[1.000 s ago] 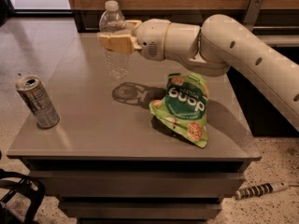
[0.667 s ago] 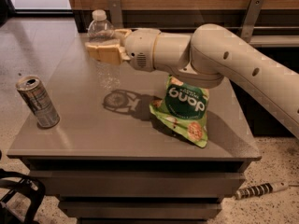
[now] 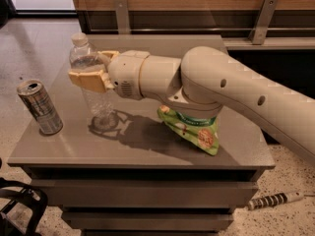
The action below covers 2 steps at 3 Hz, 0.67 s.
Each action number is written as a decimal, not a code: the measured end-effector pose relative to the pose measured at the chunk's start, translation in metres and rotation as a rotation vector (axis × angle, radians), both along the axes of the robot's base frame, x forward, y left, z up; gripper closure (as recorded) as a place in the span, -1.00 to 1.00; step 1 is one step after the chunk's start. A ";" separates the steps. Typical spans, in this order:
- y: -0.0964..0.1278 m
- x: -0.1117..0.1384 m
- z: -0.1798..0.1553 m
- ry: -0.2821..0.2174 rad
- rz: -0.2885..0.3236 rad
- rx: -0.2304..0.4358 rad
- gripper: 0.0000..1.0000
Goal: Move water bottle near redbull can
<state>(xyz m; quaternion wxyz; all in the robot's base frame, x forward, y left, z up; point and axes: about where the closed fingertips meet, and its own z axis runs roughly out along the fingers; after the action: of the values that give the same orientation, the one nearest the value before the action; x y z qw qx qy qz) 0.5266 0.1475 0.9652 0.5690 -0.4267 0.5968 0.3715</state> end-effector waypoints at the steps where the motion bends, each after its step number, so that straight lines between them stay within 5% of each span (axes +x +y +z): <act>1: 0.012 -0.018 -0.015 -0.009 0.004 -0.019 1.00; 2: 0.024 -0.029 -0.033 0.002 0.031 -0.023 1.00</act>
Offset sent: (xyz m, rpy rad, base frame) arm -0.0394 0.0338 -0.0577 -0.0224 0.0239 0.0588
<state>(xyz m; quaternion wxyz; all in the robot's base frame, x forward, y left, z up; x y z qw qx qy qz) 0.4972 0.1715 0.9318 0.5575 -0.4420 0.5948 0.3740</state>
